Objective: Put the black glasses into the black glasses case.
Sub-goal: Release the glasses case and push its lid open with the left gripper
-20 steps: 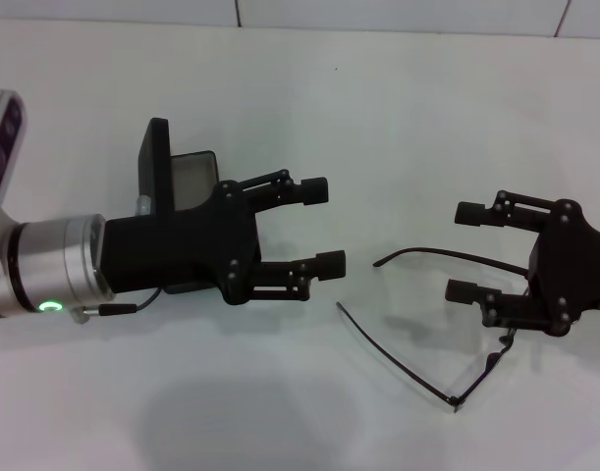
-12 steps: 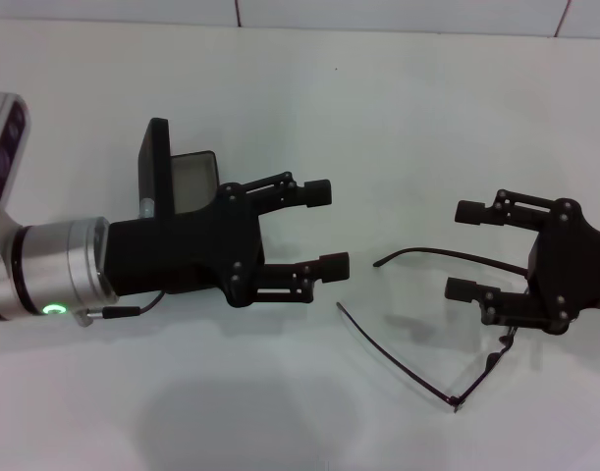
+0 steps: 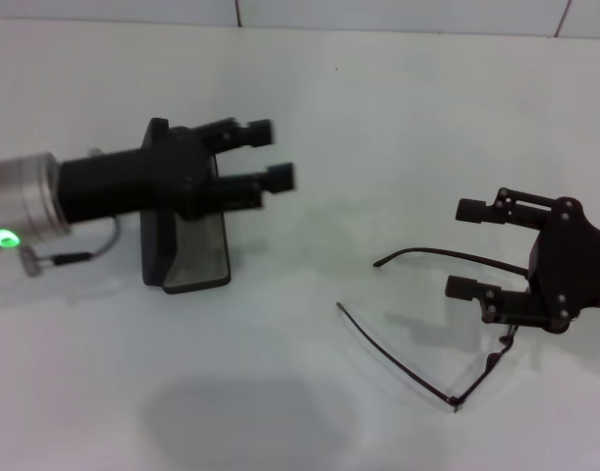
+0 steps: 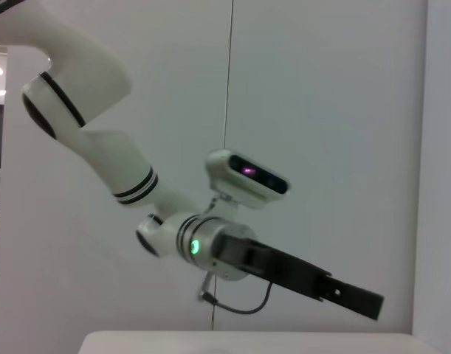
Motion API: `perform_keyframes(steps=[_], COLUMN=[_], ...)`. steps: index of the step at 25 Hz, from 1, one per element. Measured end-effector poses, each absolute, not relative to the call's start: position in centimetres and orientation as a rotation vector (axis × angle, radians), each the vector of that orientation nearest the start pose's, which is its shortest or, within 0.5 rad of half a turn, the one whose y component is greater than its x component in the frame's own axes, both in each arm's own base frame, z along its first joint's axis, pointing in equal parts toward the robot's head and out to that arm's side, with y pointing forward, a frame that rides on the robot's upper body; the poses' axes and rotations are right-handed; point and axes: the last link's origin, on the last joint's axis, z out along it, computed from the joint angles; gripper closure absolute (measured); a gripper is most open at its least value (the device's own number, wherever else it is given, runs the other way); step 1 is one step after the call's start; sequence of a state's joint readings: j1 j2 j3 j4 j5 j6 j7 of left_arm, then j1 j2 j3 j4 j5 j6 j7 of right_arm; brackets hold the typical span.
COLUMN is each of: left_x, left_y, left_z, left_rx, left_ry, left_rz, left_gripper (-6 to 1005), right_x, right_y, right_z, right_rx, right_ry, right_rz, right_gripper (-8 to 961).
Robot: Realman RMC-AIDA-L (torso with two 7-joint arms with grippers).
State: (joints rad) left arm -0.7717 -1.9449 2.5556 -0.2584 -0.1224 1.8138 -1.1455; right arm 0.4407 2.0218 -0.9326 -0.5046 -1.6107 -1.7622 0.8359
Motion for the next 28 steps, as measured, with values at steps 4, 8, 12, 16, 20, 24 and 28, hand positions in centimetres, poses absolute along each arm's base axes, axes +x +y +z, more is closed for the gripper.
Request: perform_keyframes(steps=[4, 8, 12, 16, 20, 24, 28], left_x=[-25.7, -26.3, -26.8, -27.1, -27.6, -28.0, -27.9], left_y=[34.4, 35.2, 35.2, 35.4, 35.6, 36.0, 36.3], left_z=[3.4, 5.8, 7.9, 8.8, 8.5, 8.3, 7.9], left_rx=[-2.7, -2.654, -2.575, -2.533, -2.521, -2.498, -2.505], left_ry=[-0.838, -0.967, -1.037, -1.105, -1.183, -1.254, -1.304], left_rz=[-0.939, -0.785, -0.727, -0.65, -0.541, -0.45, -0.365], left_gripper=[154, 160, 165, 170, 175, 180, 185], right_x=[25.2, 25.3, 25.4, 25.4, 25.4, 25.2, 25.1], right_y=[28.5, 28.4, 28.4, 28.4, 28.4, 28.4, 28.4], right_z=[0.1, 0.1, 0.1, 0.2, 0.2, 0.2, 0.2], right_rx=[-2.691, -2.689, -2.688, -2.687, -2.684, -2.677, -2.678], right_ry=[-0.038, -0.03, -0.028, -0.029, -0.03, -0.034, -0.037], right_rz=[1.045, 1.044, 1.042, 1.042, 1.045, 1.056, 1.063], right_gripper=[232, 232, 233, 233, 233, 233, 233])
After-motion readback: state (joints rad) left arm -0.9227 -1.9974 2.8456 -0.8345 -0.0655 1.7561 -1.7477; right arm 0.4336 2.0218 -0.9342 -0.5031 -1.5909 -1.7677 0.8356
